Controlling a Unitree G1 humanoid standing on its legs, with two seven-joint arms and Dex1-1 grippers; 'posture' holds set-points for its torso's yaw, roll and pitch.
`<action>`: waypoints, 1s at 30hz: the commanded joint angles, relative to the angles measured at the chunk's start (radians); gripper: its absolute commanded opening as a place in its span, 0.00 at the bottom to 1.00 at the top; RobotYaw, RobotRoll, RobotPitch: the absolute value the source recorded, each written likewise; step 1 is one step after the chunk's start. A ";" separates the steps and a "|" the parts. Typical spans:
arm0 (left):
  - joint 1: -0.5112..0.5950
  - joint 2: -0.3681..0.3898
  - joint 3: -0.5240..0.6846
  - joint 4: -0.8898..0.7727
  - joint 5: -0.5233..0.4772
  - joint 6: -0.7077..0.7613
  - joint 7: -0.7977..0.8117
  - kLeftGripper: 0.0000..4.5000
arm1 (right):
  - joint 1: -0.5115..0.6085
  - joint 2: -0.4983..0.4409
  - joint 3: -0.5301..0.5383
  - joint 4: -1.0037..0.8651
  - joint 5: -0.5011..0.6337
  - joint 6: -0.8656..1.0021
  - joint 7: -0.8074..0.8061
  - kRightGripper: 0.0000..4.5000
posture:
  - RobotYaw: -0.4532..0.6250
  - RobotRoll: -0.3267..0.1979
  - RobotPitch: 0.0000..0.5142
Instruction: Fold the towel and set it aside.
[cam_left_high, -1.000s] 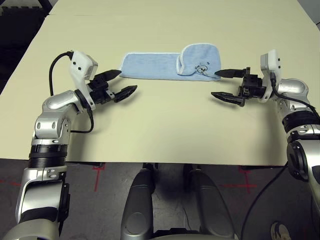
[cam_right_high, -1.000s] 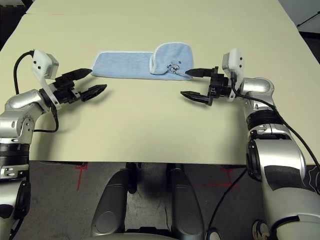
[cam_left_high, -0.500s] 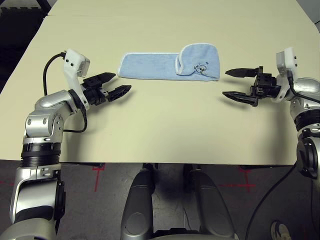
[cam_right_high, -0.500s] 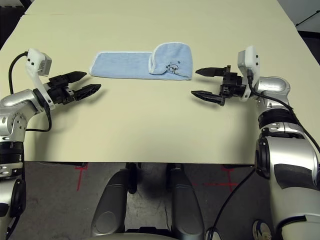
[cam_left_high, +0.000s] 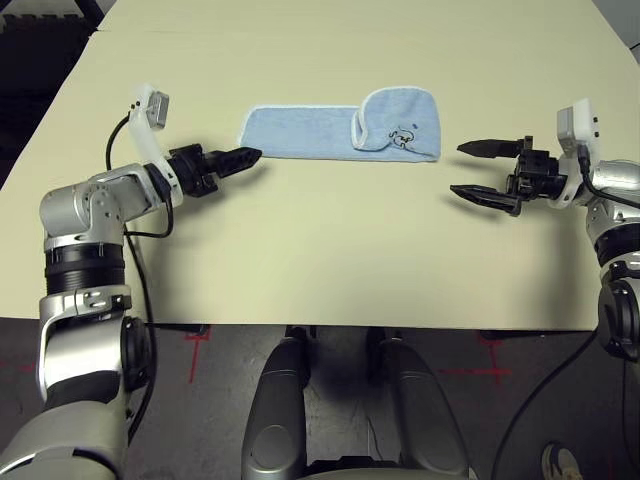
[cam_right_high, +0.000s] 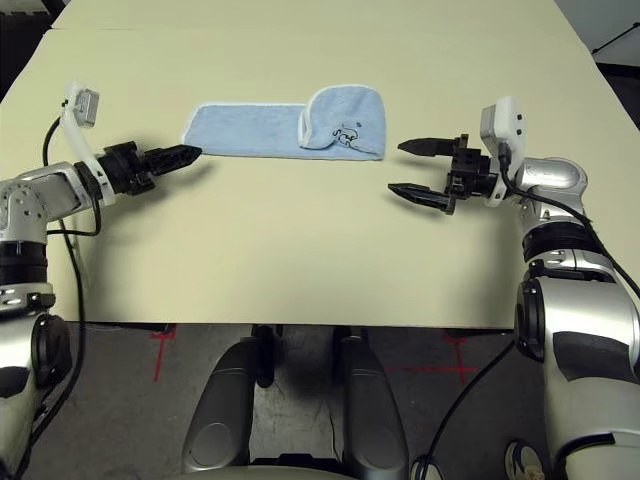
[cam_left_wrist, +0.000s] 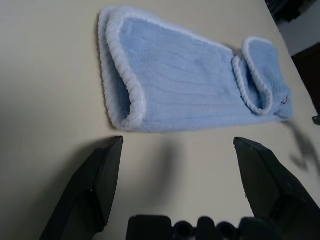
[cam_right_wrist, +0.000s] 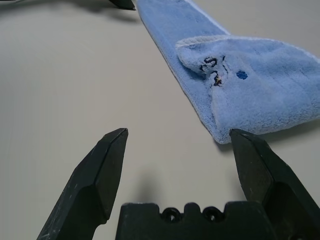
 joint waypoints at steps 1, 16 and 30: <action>-0.022 -0.025 0.056 0.066 -0.025 0.071 0.074 1.00 | 0.020 -0.015 -0.010 -0.002 -0.009 -0.015 0.000 0.98 | 0.48 0.62 0.54; -0.099 -0.043 0.079 0.216 -0.005 -0.067 0.159 1.00 | 0.033 -0.023 -0.012 -0.003 -0.013 -0.027 -0.006 0.98 | 0.47 0.62 0.54; -0.110 -0.050 0.071 0.243 -0.024 -0.071 0.149 0.18 | 0.027 -0.028 -0.007 0.000 -0.024 -0.038 -0.017 1.00 | 0.46 0.62 0.52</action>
